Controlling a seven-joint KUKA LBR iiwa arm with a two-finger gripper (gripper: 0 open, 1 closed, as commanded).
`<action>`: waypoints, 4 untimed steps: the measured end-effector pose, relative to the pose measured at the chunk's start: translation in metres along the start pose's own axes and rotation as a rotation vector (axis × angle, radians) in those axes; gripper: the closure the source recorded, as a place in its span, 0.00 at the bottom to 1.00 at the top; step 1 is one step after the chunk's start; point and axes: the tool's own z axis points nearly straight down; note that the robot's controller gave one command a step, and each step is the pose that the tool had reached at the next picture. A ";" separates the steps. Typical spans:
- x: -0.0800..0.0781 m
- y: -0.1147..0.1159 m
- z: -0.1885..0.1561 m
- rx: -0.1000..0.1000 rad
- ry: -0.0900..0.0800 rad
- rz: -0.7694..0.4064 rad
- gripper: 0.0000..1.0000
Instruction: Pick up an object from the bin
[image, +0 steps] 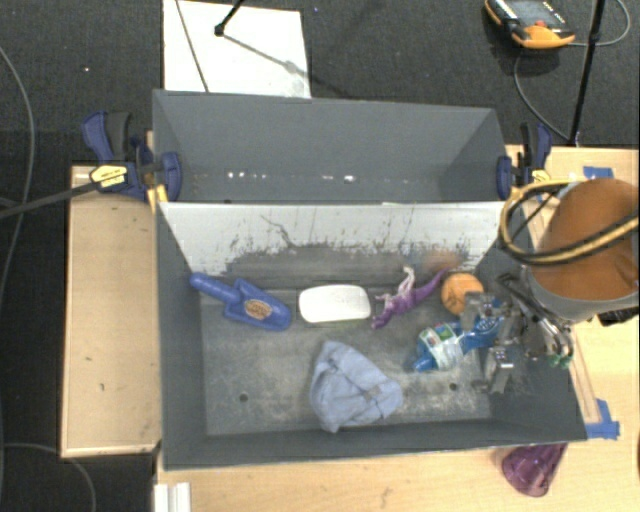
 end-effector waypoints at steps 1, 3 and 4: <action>-0.002 0.000 -0.004 0.002 -0.008 -0.004 0.00; -0.036 -0.001 0.066 0.002 -0.009 -0.250 0.00; -0.038 -0.004 0.068 0.001 -0.011 -0.070 0.00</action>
Offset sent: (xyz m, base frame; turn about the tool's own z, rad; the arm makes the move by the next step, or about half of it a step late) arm 0.0386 -0.0114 -0.0688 -0.2919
